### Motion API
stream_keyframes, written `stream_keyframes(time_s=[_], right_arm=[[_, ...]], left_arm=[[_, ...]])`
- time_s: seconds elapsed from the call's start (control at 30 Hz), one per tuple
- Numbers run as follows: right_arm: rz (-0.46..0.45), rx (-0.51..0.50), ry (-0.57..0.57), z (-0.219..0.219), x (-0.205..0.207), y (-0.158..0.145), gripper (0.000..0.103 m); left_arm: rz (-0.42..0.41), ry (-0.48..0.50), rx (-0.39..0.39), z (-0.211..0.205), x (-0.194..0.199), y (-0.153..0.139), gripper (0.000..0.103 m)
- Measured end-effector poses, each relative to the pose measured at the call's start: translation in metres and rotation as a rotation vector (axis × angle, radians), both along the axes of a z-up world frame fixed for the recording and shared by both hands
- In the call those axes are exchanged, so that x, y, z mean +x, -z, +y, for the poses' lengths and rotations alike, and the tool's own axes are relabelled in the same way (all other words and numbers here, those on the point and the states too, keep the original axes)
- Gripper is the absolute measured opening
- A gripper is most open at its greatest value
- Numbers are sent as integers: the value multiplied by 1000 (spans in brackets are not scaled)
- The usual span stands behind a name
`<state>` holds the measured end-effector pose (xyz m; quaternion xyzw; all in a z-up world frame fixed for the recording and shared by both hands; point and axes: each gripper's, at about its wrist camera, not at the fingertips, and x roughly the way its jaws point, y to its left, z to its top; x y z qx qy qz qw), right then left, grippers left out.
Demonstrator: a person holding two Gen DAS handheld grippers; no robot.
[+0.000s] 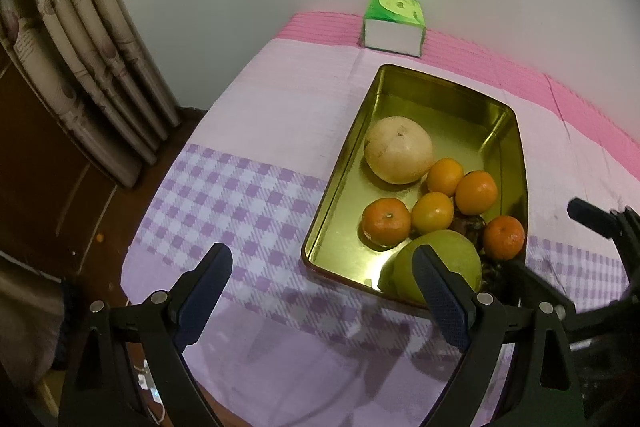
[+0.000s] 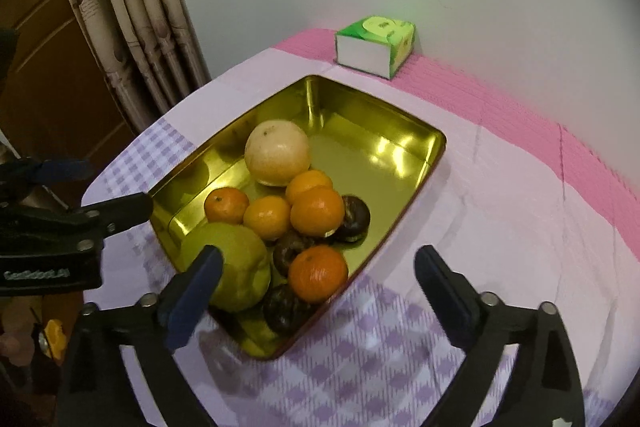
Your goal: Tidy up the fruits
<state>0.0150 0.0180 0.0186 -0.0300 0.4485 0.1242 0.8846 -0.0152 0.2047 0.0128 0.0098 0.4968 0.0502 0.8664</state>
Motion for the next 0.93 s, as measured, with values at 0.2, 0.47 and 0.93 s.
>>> stream_keyframes(time_s=[0.2,0.47,0.93], right_arm=[[25,-17,6,3,-12,6,101],[35,-26,5,5,-17,9,101],[42,-27,8,4,-20,11,101]], left_arm=[[2,8,-1,-3,-2,0,91],[2,29,16,-12,-4,0,91],[3,26,15,-14,-6,0,91]])
